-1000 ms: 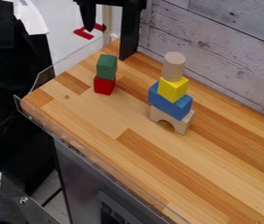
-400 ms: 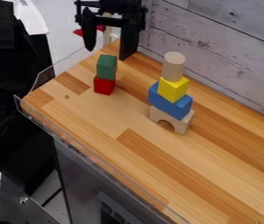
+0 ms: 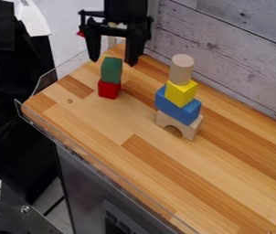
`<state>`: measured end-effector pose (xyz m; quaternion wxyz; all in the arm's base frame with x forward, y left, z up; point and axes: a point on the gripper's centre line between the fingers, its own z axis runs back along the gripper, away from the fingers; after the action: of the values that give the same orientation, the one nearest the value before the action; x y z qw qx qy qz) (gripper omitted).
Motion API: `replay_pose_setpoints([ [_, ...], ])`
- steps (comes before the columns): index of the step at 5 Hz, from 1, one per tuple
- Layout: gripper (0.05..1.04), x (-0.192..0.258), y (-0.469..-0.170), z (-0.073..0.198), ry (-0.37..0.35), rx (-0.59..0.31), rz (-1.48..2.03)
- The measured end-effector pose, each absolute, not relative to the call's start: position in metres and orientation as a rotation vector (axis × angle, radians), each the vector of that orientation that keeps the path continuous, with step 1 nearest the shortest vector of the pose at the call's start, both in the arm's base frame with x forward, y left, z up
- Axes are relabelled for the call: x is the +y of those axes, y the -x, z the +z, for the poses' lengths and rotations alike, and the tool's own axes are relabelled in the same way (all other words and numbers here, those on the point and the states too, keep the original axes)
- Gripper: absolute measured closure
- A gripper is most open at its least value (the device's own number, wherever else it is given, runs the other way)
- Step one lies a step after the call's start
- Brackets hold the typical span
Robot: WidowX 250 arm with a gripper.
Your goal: Put the green cube to the top of cylinder
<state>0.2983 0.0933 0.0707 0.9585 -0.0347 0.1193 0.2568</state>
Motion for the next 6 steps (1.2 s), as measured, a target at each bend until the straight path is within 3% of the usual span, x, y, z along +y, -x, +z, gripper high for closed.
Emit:
replay_pose_setpoints([
  [3,0.111,0.097,-0.294,0.052,0.075,0.305,0.540],
  [4,0.272,0.096,-0.294,0.044,0.083,0.317,0.537],
  [5,0.547,0.095,-0.296,0.043,0.086,0.308,0.546],
  [6,0.569,0.094,-0.295,0.047,0.083,0.294,0.552],
])
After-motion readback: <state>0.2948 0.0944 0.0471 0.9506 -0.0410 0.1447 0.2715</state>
